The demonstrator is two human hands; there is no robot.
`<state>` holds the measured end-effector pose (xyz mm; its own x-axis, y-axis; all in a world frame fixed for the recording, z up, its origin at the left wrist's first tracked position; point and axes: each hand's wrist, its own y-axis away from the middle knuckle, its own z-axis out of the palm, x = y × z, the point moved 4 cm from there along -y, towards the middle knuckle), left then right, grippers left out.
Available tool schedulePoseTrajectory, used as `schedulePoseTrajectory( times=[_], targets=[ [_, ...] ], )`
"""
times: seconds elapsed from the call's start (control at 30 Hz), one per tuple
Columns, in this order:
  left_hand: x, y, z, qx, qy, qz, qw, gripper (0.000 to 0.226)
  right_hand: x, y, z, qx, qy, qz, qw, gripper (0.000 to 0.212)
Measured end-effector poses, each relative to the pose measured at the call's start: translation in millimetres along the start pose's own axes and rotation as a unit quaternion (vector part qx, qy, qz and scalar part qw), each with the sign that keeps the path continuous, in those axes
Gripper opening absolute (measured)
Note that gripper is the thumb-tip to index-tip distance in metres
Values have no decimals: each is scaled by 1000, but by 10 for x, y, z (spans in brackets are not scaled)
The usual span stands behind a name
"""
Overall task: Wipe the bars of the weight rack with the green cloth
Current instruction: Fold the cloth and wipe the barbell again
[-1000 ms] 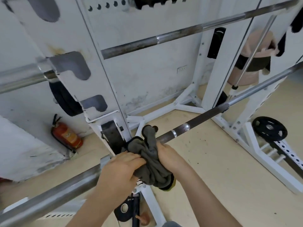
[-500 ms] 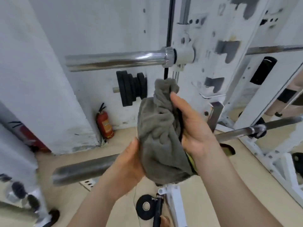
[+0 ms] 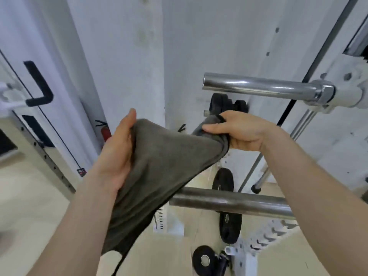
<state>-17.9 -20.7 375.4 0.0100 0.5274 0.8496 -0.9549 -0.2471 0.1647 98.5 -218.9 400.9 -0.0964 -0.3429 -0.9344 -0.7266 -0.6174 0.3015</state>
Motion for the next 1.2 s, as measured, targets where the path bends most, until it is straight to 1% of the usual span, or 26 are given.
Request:
schedulePoseTrajectory(
  times=[0.07,0.1,0.13,0.17,0.2,0.23,0.27,0.3,0.33,0.37,0.4,0.43,0.47,0.53,0.6,0.63,0.7,0.77,0.87,0.93,0.97,1.03,1.07,1.1,1.13,1.2],
  targets=[
    [128,-137,-326,53,1,0,999,48,-129,-179,34,54,-78,-38,995,23],
    [189,-203,-458,58,8,1,998,42,-202,-271,65,68,-130,-58,987,26],
    [256,-259,-549,51,22,4,998,38,-263,-371,105,62,-182,-72,979,32],
    [317,-320,-626,38,37,13,999,39,-316,-464,172,38,-227,-74,970,40],
    [371,-375,-657,24,56,17,998,40,-360,-537,270,-1,-256,-68,964,47],
    [403,-447,-690,20,63,22,998,38,-340,-636,368,-39,-251,-55,966,49],
    [406,-529,-706,17,62,19,998,37,-260,-750,462,-64,-213,-35,974,47],
    [383,-643,-757,27,43,16,999,34,-131,-882,531,-63,-133,-8,989,46],
    [351,-756,-802,44,24,8,999,29,1,-1006,581,-46,-22,12,999,45],
    [319,-878,-894,77,-1,1,997,24,115,-1124,598,-15,89,23,996,43],
    [277,-991,-1003,112,-19,-11,993,21,194,-1235,574,31,180,24,983,40],
    [219,-1099,-1144,147,-43,-27,988,25,254,-1348,513,69,213,23,974,37],
    [146,-1193,-1291,176,-62,-50,981,32,309,-1447,439,97,175,38,979,33],
    [-28,-1354,-1569,214,-84,-85,969,37,427,-1623,339,122,7,90,988,26],
    [-230,-1519,-1742,224,-91,-112,964,45,530,-1840,234,175,-88,98,976,22],
    [-310,-1605,-1778,221,-95,-124,963,52,560,-1944,180,206,-110,91,968,25],
    [-408,-1784,-1746,200,-102,-142,964,59,599,-2121,90,253,-131,71,956,44],
    [-443,-1974,-1651,176,-85,-148,969,51,598,-2250,19,276,-117,49,953,55],
    [-392,-2200,-1495,169,-38,-120,977,27,543,-2367,-82,322,-62,-8,945,49],
    [-362,-2289,-1465,171,-5,-103,980,16,470,-2371,-127,353,17,-51,934,43],
    [-364,-2315,-1497,172,3,-95,981,16,439,-2345,-130,366,70,-69,925,39],
    [-417,-2309,-1615,176,1,-82,981,25,458,-2275,-118,383,166,-83,905,32],
    [-480,-2277,-1704,181,-3,-79,980,26,533,-2250,-98,378,200,-72,901,29],
    [-575,-2223,-1808,189,-11,-79,979,21,665,-2244,-65,357,221,-45,907,26],
    [-705,-2151,-1910,194,-17,-86,977,15,838,-2248,-14,320,233,1,918,24],
    [-1056,-1989,-2187,228,-21,-109,967,11,1256,-2259,154,219,238,119,939,29]
  ],
)
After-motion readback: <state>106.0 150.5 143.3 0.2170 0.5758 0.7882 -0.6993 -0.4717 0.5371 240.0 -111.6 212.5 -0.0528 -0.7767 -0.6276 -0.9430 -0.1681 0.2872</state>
